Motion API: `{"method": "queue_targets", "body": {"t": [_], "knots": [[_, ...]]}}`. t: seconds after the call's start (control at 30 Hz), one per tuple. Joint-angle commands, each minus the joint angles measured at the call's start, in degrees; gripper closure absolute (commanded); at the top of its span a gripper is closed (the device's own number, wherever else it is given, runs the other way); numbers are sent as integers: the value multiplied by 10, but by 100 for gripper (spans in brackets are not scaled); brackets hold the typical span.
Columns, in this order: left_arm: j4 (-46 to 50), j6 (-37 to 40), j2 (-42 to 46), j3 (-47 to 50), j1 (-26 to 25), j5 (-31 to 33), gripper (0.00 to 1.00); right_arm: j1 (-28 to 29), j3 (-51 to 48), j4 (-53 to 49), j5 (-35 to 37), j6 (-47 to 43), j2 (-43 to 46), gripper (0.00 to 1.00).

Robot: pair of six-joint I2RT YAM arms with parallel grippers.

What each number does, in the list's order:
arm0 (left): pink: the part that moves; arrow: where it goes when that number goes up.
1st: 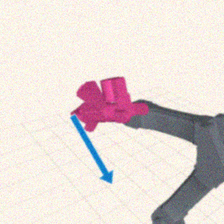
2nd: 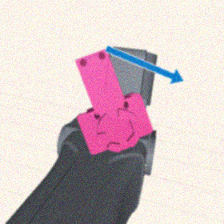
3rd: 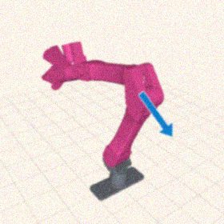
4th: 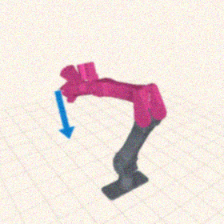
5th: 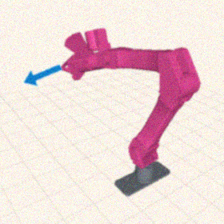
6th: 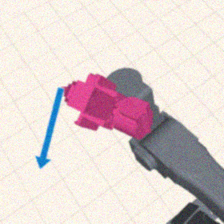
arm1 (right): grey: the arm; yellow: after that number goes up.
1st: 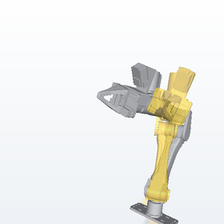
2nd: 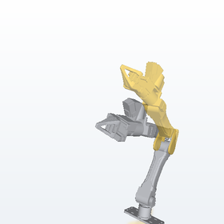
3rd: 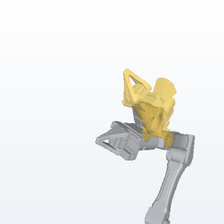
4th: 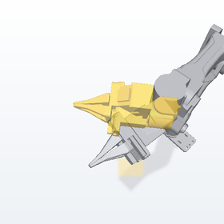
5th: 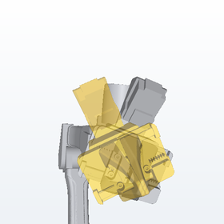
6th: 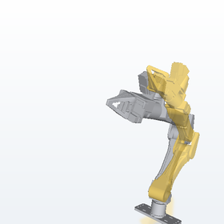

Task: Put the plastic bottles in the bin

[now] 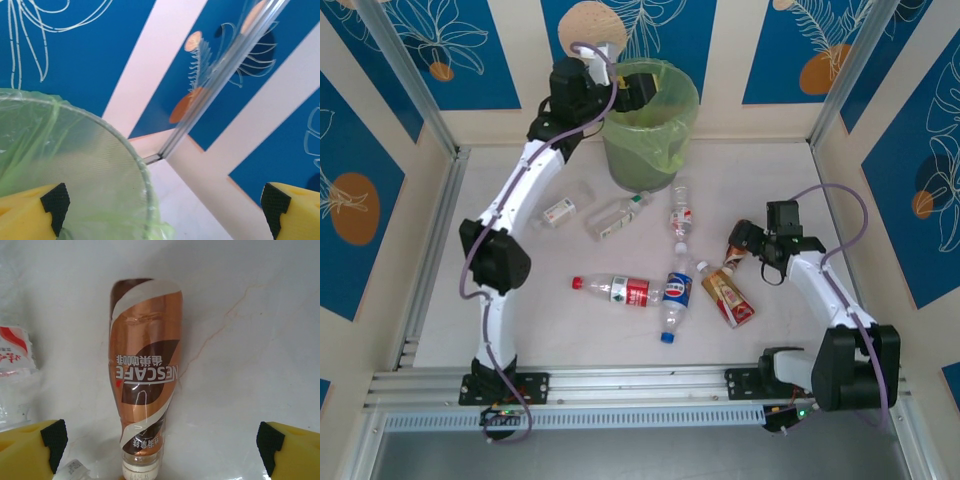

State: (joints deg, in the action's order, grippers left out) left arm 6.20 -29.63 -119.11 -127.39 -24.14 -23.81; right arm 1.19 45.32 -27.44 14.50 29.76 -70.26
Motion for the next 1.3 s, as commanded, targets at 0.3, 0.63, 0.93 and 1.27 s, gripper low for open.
{"method": "queue_targets", "body": {"t": [0.3, 0.63, 0.93, 1.27], "knots": [[-113, 1, 269, 427, -4, -5, 0, -2, 74, 9, -50, -7, -129, 3], [-101, 23, 391, 610, -4, 118, 0, 14, 103, 5, -21, 0, -203, 15], [-49, -16, 430, 671, -5, 178, 0, 30, 163, -33, -10, -10, -284, 21], [44, -37, 470, 716, -4, 267, 0, 36, 172, -47, 0, -13, -293, 35]]}}
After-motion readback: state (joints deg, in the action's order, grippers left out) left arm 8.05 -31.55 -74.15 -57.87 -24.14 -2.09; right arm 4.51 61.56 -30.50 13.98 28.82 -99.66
